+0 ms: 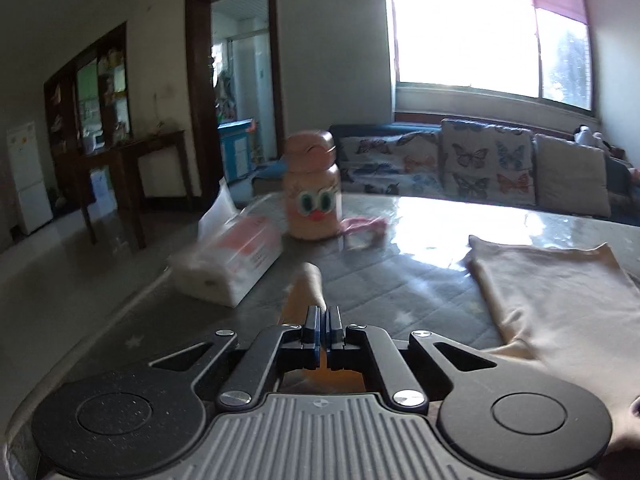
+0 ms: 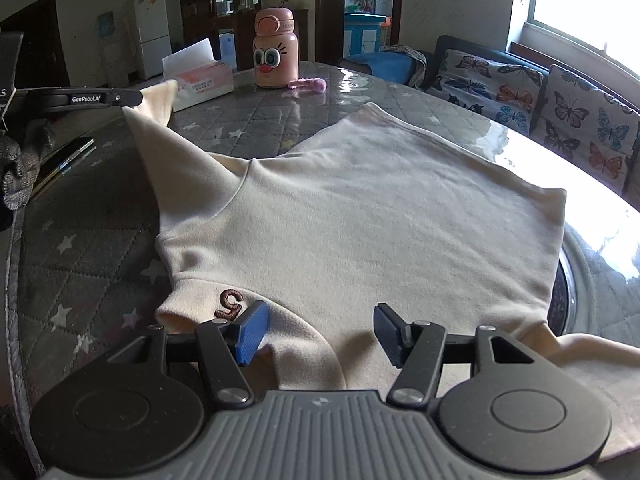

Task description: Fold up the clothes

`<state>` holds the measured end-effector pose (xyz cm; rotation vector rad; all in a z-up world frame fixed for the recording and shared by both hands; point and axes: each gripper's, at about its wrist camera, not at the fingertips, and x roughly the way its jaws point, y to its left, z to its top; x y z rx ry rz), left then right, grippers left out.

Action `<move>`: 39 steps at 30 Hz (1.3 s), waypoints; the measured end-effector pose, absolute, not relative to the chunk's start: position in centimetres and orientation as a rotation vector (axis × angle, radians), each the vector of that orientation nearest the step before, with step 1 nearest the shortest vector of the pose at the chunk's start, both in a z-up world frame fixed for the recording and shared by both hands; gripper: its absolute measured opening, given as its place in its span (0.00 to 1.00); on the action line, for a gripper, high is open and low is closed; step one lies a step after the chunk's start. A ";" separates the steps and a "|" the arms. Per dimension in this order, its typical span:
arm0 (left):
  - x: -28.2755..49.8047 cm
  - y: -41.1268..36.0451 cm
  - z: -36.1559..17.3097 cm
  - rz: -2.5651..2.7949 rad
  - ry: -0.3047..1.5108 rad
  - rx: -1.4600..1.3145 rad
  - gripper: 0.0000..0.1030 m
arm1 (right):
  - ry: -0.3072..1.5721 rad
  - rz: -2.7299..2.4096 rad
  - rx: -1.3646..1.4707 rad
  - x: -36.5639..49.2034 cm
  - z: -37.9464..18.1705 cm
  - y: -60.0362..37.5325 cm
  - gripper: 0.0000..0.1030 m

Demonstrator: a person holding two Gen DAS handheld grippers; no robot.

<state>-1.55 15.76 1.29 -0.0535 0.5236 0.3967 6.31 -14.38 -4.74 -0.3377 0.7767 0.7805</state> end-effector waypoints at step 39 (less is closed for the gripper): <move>4.9 18.6 0.2 0.347 0.671 0.109 0.05 | 0.741 0.911 -0.337 7.9 -3.4 -8.9 0.59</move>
